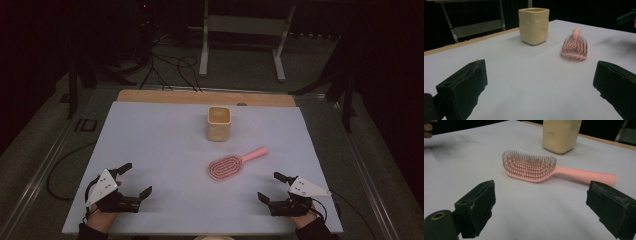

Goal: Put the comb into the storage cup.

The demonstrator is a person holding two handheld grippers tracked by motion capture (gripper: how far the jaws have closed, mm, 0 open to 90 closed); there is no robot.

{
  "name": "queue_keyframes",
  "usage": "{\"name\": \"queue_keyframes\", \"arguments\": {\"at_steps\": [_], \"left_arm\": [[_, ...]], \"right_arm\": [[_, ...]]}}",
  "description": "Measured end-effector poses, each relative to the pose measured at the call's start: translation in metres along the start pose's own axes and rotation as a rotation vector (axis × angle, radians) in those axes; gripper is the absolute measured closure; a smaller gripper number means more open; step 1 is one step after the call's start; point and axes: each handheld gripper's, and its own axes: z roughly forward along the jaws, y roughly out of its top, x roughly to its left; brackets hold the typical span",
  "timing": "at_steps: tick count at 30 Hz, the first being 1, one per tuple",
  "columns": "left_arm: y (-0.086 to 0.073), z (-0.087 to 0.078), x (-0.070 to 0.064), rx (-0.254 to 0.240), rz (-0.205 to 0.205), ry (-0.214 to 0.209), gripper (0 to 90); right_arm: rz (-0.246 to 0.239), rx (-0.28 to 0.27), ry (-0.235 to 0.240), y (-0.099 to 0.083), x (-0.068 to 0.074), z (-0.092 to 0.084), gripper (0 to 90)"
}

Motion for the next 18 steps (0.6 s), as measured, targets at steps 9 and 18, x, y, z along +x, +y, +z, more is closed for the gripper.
{"name": "queue_keyframes", "arguments": {"at_steps": [9,18], "left_arm": [[0.0,0.0006,-0.0001,-0.004,-0.006,-0.001,0.1],[0.0007,0.0011,0.0003,-0.008,-0.008,-0.006,0.1]], "right_arm": [[0.013,0.002,0.029,-0.0002,0.0013,-0.0007,8.5],[0.001,0.015,0.052,0.0033,0.0034,-0.0008,8.5]]}}
